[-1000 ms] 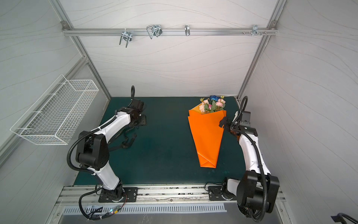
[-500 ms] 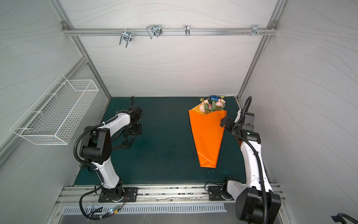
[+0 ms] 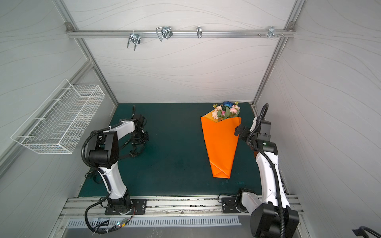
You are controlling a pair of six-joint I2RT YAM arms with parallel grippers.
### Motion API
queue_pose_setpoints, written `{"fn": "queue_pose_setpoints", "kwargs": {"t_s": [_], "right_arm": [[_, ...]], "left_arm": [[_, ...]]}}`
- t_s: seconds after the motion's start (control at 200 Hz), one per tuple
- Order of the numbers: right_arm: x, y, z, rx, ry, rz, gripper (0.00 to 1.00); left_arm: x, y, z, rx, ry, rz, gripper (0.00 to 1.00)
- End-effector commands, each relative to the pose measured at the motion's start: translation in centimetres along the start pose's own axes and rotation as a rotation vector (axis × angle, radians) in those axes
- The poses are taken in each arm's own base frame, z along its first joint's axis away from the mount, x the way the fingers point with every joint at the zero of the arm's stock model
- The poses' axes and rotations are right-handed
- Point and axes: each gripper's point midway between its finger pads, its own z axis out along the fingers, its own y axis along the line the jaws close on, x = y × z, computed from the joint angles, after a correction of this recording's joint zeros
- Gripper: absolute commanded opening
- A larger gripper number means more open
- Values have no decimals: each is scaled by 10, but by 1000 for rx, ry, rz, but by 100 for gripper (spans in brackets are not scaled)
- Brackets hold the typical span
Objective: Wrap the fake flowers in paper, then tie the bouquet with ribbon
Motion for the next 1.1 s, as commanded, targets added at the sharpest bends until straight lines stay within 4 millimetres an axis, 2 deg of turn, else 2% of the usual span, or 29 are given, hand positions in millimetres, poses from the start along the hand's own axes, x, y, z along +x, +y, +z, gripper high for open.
{"fn": "queue_pose_setpoints", "kwargs": {"t_s": [0.0,0.055,0.095,0.215,0.29,0.395,0.49,0.595,0.705,0.79,0.875,0.995,1.095], "right_arm": [[-3,-1,-6,14,-19,-16,99],[-4,-1,-6,15,-22,-18,99],[-4,-1,-7,16,-25,-17,99],[-7,1,-7,8,-32,-13,99],[-10,3,-8,3,-37,-11,99],[-14,6,-14,-3,-47,-14,99],[-15,10,-19,-17,-48,-21,99],[-7,22,-26,-82,-26,-30,99],[15,55,-41,-279,11,-58,99],[40,82,-57,-429,28,-88,99],[75,104,-69,-546,58,-137,99],[127,116,-74,-616,81,-223,99],[151,123,-73,-650,65,-262,99]], "left_arm": [[11,-19,3,102,41,-9,0],[10,-35,-13,146,10,7,0],[10,-54,-30,201,-20,33,0],[24,-136,-93,364,-132,176,0],[44,-190,-129,494,-170,252,0],[77,-257,-164,641,-188,350,0],[105,-304,-191,740,-189,426,0],[131,-346,-213,863,-180,466,0],[138,-368,-220,931,-163,446,0],[133,-373,-218,932,-160,426,0],[132,-376,-224,944,-167,422,0],[131,-379,-234,966,-173,421,0],[134,-382,-245,1005,-159,433,0]]}}
